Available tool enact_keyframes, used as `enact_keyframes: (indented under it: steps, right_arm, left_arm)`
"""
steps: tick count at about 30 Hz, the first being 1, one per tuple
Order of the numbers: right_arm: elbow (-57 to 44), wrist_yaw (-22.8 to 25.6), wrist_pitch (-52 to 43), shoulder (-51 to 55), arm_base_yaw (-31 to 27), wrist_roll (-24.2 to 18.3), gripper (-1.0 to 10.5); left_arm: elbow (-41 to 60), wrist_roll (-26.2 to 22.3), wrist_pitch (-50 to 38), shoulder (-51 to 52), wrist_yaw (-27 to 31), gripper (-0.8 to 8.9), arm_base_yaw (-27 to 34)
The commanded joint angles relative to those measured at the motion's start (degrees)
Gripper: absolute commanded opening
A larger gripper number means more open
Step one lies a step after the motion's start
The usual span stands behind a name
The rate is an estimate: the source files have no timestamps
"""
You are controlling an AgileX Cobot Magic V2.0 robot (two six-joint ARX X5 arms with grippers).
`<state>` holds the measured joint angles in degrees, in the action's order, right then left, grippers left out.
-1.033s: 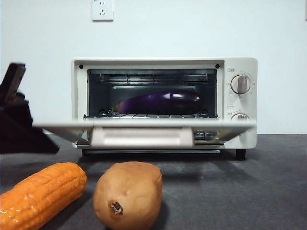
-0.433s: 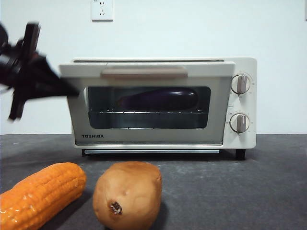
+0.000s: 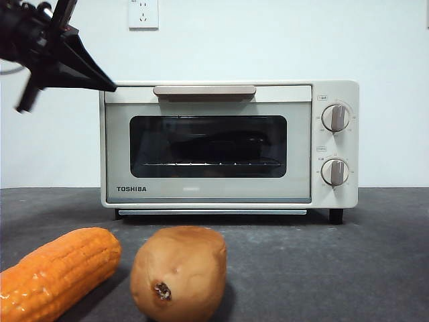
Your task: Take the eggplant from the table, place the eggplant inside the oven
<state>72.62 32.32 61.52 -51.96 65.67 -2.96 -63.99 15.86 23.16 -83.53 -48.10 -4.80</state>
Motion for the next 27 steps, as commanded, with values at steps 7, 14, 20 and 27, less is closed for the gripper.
enact_keyframes:
  steps: [7, 14, 20, 27]
  right_arm:
    - [-12.66, -15.50, -10.97, -0.76, -10.75, -1.99, 0.0]
    - [-24.33, -22.75, -30.95, 2.80, -22.97, 1.77, 0.0]
    - [-36.98, -25.09, -48.94, 9.68, -28.65, 6.32, 0.0]
    - [-48.57, -19.69, -59.52, 15.13, -29.92, 12.98, 0.0]
  left_arm:
    - [2.27, -11.72, 10.29, 14.88, 26.25, 0.04, -11.58]
    - [14.78, -7.17, 1.27, 29.55, 38.80, 0.04, -18.99]
    - [26.91, -3.48, -3.74, 41.09, 43.52, 0.04, -20.55]
    - [36.48, 1.51, -5.99, 52.96, 52.39, 0.04, -22.56]
